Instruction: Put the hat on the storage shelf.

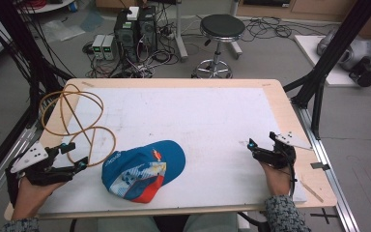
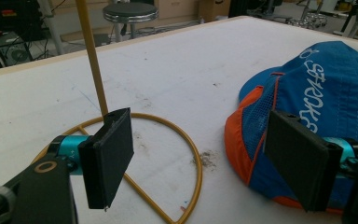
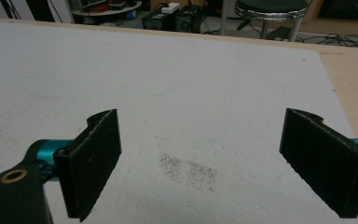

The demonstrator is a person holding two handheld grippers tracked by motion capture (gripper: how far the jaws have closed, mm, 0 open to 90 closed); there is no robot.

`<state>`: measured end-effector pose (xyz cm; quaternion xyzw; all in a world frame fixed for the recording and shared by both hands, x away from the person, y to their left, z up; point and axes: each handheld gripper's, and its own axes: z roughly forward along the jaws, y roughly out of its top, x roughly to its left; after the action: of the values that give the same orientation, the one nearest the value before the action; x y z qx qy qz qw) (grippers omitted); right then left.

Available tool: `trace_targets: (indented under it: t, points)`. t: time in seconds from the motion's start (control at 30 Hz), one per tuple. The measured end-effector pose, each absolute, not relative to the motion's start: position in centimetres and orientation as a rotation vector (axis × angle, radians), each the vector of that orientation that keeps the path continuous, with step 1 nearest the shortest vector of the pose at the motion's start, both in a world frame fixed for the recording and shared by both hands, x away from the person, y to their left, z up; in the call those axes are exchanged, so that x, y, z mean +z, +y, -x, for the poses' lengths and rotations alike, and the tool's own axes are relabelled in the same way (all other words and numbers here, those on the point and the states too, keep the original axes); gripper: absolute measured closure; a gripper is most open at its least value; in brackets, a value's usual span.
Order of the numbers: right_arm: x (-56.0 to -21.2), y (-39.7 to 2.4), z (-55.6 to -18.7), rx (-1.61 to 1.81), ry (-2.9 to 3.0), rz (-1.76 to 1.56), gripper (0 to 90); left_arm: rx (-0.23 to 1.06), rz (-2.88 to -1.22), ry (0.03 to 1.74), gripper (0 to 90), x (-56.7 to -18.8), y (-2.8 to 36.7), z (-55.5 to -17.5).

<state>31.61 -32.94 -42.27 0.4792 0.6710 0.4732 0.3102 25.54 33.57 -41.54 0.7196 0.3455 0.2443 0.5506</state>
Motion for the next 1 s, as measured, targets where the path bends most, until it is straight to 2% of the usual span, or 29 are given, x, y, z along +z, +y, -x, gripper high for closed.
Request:
trace_targets:
  t: [0.4,1.0]
  points:
    - [-42.3,-32.9,-31.6,1.242,1.772,-1.257,11.6,0.549,-1.703,0.766,25.6,-41.4,33.4,-25.3]
    - [-42.5,-32.9,-31.8,1.214,1.797,-1.262,11.6,0.462,-1.767,0.563,29.7,-40.7,30.6,-25.1]
